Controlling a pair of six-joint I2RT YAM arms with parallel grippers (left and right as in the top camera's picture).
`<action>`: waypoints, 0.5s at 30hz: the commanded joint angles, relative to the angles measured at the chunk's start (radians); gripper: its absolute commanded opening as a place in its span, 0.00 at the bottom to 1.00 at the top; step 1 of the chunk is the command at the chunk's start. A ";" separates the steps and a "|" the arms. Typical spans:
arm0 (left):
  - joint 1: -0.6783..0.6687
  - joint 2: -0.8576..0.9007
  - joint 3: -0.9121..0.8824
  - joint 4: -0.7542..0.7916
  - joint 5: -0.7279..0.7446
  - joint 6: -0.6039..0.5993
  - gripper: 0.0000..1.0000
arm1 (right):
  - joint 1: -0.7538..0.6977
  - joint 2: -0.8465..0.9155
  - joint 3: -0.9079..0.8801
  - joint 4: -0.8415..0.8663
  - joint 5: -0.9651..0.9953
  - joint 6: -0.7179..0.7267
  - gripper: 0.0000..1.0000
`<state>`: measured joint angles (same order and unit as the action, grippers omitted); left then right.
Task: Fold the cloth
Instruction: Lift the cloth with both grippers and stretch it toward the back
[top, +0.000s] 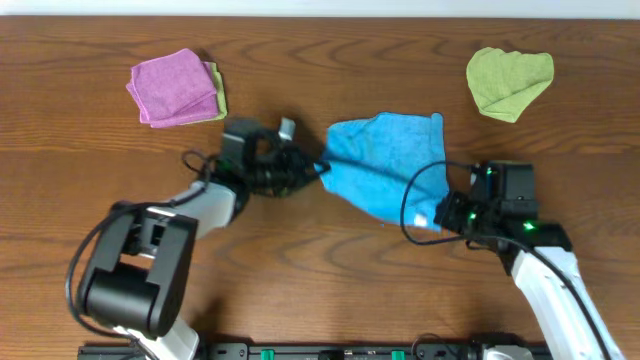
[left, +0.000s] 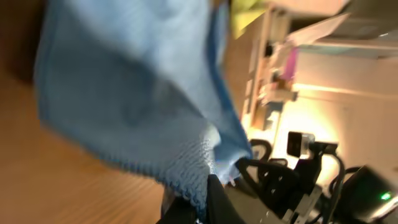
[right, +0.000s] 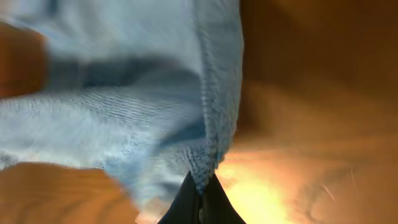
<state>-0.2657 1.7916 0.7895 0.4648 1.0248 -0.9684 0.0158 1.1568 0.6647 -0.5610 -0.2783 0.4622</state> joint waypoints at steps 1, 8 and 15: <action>0.053 -0.069 0.060 0.003 0.080 -0.027 0.06 | -0.009 -0.049 0.055 0.000 -0.010 -0.015 0.02; 0.122 -0.158 0.138 0.003 0.067 -0.119 0.06 | -0.009 -0.053 0.110 0.094 -0.010 0.012 0.01; 0.126 -0.137 0.257 -0.049 -0.068 -0.135 0.06 | -0.010 0.121 0.244 0.229 -0.011 0.038 0.01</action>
<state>-0.1459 1.6474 0.9936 0.4248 1.0222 -1.0931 0.0158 1.1965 0.8448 -0.3431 -0.2893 0.4801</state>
